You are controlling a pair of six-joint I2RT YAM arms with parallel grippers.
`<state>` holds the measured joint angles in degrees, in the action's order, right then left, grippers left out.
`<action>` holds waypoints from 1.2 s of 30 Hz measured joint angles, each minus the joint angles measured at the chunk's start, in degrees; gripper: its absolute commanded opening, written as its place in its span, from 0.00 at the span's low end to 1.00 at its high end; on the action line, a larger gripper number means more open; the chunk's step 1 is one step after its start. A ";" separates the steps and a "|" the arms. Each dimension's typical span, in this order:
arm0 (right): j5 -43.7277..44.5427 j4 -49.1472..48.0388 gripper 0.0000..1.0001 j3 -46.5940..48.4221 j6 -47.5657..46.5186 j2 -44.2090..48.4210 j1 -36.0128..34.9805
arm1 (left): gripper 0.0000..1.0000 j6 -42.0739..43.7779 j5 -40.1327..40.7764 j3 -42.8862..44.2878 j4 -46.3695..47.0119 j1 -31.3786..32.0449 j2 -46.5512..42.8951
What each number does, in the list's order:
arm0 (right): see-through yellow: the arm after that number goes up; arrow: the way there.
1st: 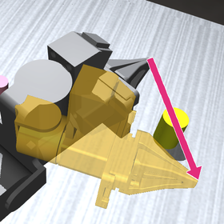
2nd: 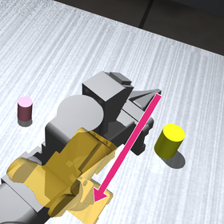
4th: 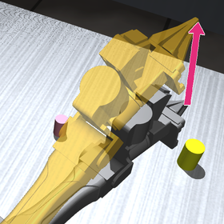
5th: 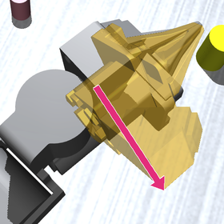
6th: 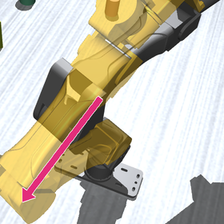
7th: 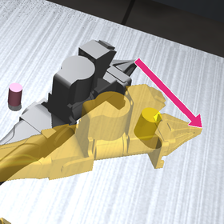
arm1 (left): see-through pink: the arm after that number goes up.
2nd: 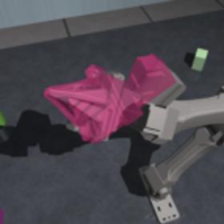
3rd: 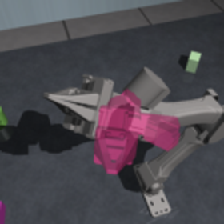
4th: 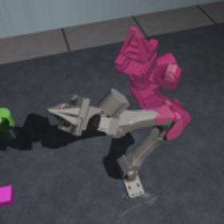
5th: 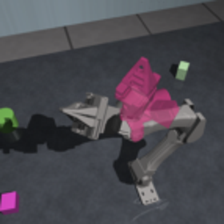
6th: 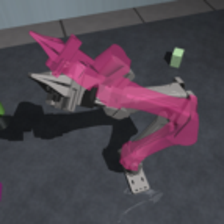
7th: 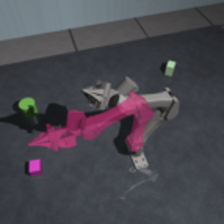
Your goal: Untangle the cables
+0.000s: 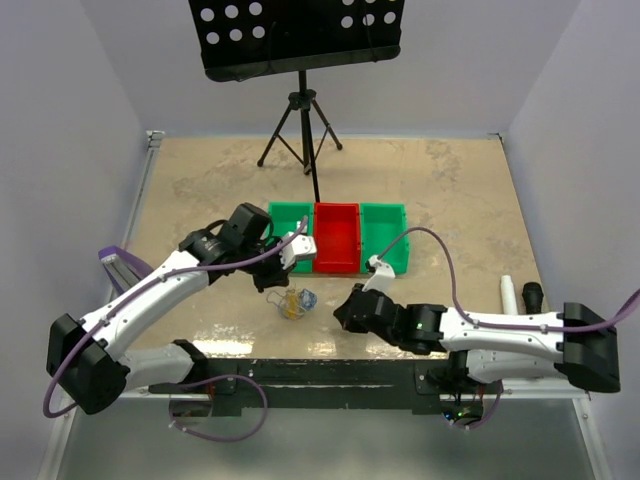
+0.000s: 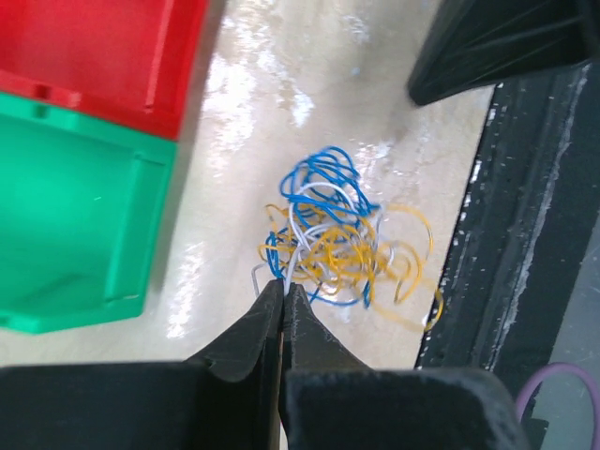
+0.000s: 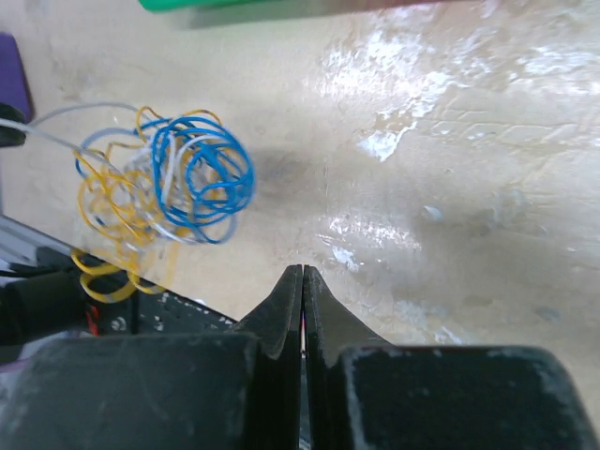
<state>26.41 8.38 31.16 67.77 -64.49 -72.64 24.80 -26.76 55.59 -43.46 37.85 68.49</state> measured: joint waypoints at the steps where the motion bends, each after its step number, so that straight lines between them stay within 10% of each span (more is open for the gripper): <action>1: 0.59 1.46 0.00 0.00 0.81 1.84 0.00 | 0.00 0.33 0.28 0.59 -0.37 -0.63 -0.33; 4: 2.01 5.01 0.00 0.00 2.49 6.19 0.00 | 0.00 1.25 1.49 1.40 -0.87 -2.03 -1.36; 15: -3.67 -9.46 0.63 -2.05 -6.54 3.80 -0.11 | 0.00 -0.04 1.64 0.52 -0.48 -2.47 -1.51; 36: -6.51 -22.60 0.43 1.77 -12.13 -14.93 -0.22 | 0.00 -8.83 3.45 -3.43 4.44 -2.47 -1.49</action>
<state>19.90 -14.22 32.93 55.64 -79.42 -72.86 15.97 -23.31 52.16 -39.03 35.38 67.00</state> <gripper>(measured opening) 0.456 0.020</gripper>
